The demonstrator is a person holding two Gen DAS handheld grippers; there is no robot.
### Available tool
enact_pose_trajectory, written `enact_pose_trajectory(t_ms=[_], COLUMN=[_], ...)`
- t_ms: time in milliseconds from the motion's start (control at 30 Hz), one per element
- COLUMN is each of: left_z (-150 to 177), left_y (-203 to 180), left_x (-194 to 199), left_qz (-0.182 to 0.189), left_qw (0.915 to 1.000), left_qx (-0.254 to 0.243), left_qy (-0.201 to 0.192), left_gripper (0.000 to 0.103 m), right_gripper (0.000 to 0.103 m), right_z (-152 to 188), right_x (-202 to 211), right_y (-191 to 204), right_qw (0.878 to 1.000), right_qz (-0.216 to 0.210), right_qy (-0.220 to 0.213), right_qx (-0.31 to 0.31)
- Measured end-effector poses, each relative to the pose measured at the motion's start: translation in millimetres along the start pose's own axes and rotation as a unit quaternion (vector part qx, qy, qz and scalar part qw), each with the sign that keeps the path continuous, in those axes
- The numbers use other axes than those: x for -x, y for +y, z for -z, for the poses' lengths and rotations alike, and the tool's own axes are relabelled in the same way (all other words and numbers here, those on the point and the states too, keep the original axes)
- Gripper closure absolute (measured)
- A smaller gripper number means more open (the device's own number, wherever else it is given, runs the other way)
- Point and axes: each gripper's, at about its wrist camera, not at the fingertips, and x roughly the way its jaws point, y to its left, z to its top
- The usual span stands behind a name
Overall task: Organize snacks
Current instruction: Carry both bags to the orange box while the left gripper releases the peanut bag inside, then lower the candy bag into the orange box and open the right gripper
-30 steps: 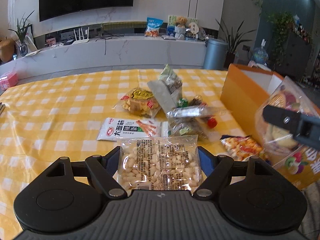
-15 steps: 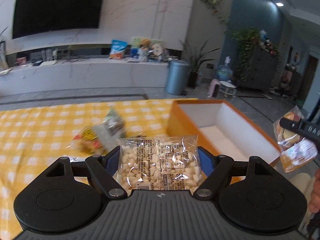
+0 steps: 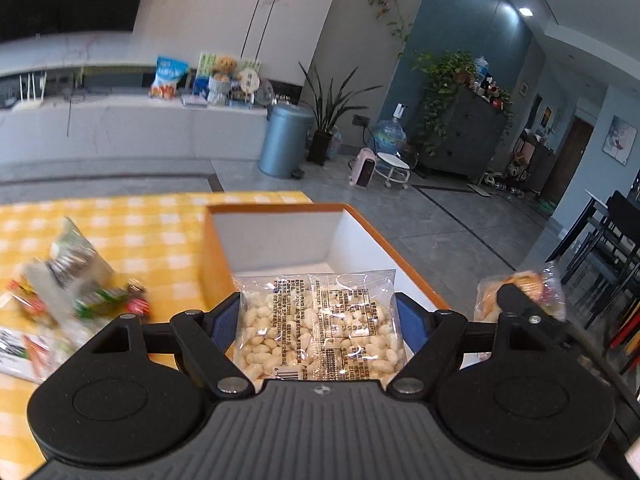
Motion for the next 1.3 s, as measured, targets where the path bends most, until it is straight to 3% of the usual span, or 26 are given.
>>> enact_pose_trajectory(t_ms=[200,400,800,900,1000,1133,1300], left_z=[7.5,13.6,17.8,17.8,19.1,17.8,12.2], left_y=[-10.6,-19.4,-18.1,-17.3,-14.5,-2.5,14.0], left_x=[-30.0,-42.6,-32.4,-34.6,-32.4,-14.1,15.0], left_qz=[-0.006,-0.031,-0.019,-0.007,-0.009,0.014,-0.008], left_qw=[0.9996,0.9986,0.9977,0.9978,0.9981,0.9992,0.9998], left_qx=[0.004,-0.010,-0.026,-0.038,-0.029,-0.015,-0.013], left_qy=[0.026,0.042,0.059,0.054,0.053,0.035,0.014], left_gripper=[0.012,0.012,0.006,0.006,0.006,0.006,0.006], right_gripper=[0.040,0.040,0.040,0.040,0.040,0.040,0.040], right_z=[-0.6,-5.0,-6.7,-7.1,-8.5,-12.2,-21.0], right_x=[-1.4,-7.3,-15.4,-15.8,-17.4,-22.5,-42.9], right_y=[-3.6,-4.9,9.8,11.4,12.1,17.9,28.2], right_qw=[1.000,0.999,0.999,0.998,0.998,0.997,0.991], right_qz=[-0.021,-0.015,0.008,0.010,0.019,0.031,0.039], right_qy=[0.009,0.025,0.048,0.054,0.054,0.058,0.100], right_qx=[-0.003,-0.014,0.021,0.017,0.022,0.041,0.081])
